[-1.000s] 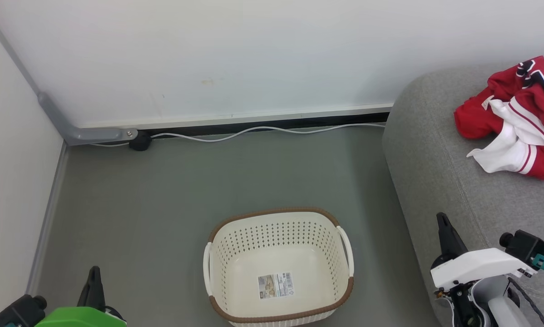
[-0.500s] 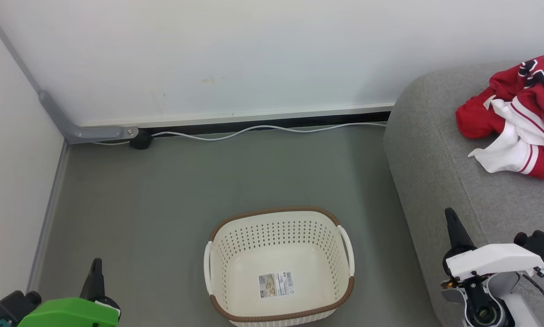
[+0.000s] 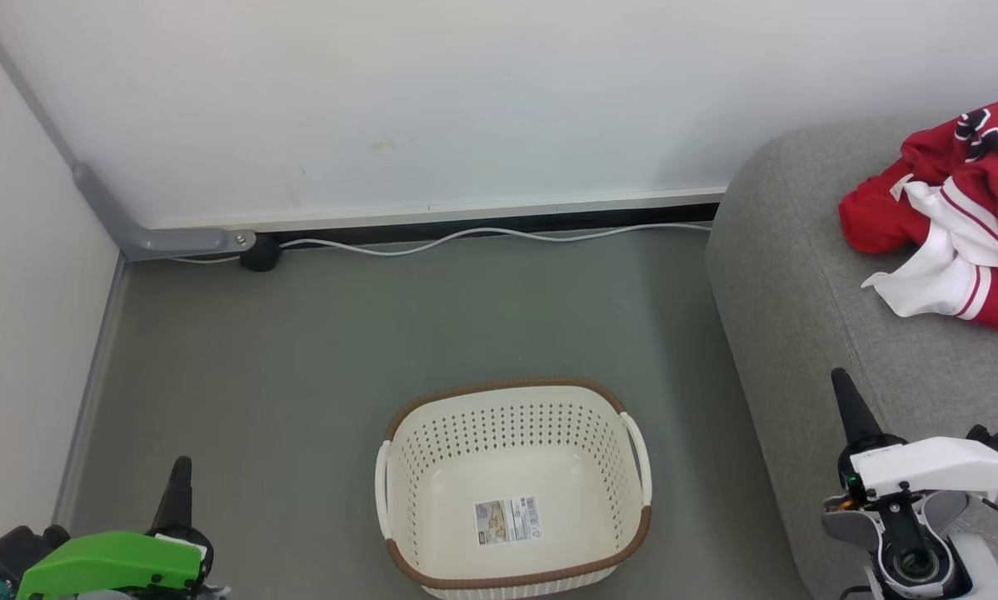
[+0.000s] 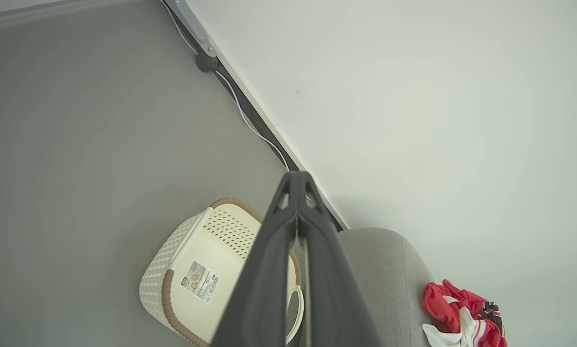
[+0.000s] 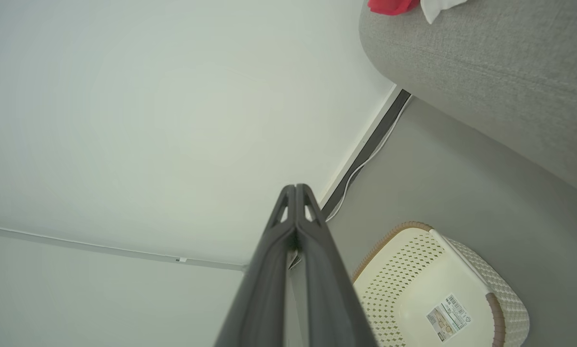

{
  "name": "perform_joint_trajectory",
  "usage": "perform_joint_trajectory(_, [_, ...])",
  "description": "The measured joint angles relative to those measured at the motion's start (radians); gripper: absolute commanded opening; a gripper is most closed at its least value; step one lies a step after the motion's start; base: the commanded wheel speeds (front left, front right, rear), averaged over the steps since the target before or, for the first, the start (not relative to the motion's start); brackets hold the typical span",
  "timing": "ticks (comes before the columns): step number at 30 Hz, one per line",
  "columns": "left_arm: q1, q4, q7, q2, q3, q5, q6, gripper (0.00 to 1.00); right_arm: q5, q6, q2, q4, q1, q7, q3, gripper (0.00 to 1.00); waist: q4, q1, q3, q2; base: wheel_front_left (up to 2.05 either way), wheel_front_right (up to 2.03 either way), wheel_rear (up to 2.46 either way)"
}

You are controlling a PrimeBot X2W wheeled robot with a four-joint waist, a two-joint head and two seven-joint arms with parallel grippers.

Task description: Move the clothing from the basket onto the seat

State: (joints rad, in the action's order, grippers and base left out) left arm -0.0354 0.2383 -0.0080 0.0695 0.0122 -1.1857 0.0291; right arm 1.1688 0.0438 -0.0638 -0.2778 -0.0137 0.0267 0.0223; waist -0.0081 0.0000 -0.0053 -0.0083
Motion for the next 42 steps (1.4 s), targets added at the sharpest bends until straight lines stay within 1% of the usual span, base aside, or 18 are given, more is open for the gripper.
perform_joint_trajectory(2, [0.008, 0.004, 0.01, -0.002, 0.006, -0.043, 0.014, 0.0, 0.036, 0.004, 0.001, 0.0, -0.002, -0.011, -0.012, 0.0, 0.001, 0.0, 0.001, 0.0, 0.0, 0.0, 0.0])
perform_joint_trajectory(6, [0.019, 0.009, 0.025, -0.005, 0.015, -0.083, 0.025, 0.0, 0.087, 0.015, 0.001, -0.001, -0.007, -0.021, -0.026, 0.0, 0.002, 0.0, 0.002, 0.0, 0.0, 0.0, 0.0])
perform_joint_trajectory(18, [0.048, 0.023, 0.066, -0.018, 0.038, -0.229, 0.052, 0.0, 0.245, 0.04, 0.003, -0.002, -0.022, -0.063, -0.071, 0.0, 0.005, 0.0, 0.004, 0.0, 0.0, 0.0, 0.0])
perform_joint_trajectory(20, [0.052, 0.026, 0.07, -0.02, 0.041, -0.245, 0.06, 0.0, 0.268, 0.044, 0.003, -0.003, -0.025, -0.067, -0.078, 0.0, 0.005, 0.0, 0.005, 0.0, 0.0, 0.0, 0.0])
perform_joint_trajectory(23, [0.058, 0.028, 0.078, -0.021, 0.045, -0.269, 0.061, 0.0, 0.296, 0.047, 0.003, -0.003, -0.028, -0.076, -0.086, 0.0, 0.005, 0.0, 0.005, 0.0, 0.0, 0.0, 0.0])
perform_joint_trajectory(32, [0.083, 0.041, 0.11, -0.028, 0.061, -0.373, 0.086, 0.0, 0.411, 0.07, 0.006, -0.003, -0.041, -0.102, -0.119, 0.0, 0.008, 0.0, 0.007, 0.0, 0.0, 0.0, 0.0])
perform_joint_trajectory(34, [0.089, 0.044, 0.116, -0.03, 0.065, -0.398, 0.087, 0.0, 0.438, 0.071, 0.007, -0.003, -0.041, -0.108, -0.126, 0.0, 0.008, 0.0, 0.008, 0.0, 0.0, 0.0, 0.0])
perform_joint_trajectory(36, [0.098, 0.044, 0.119, -0.032, 0.068, -0.415, 0.094, 0.0, 0.446, 0.071, 0.007, -0.003, -0.041, -0.109, -0.13, 0.0, 0.008, 0.0, 0.008, 0.0, 0.0, 0.0, 0.0])
perform_joint_trajectory(42, [0.099, 0.045, 0.12, -0.032, 0.069, -0.415, 0.094, 0.0, 0.45, 0.071, 0.007, -0.003, -0.042, -0.109, -0.132, 0.0, 0.008, 0.0, 0.008, 0.0, 0.0, 0.0, 0.0])
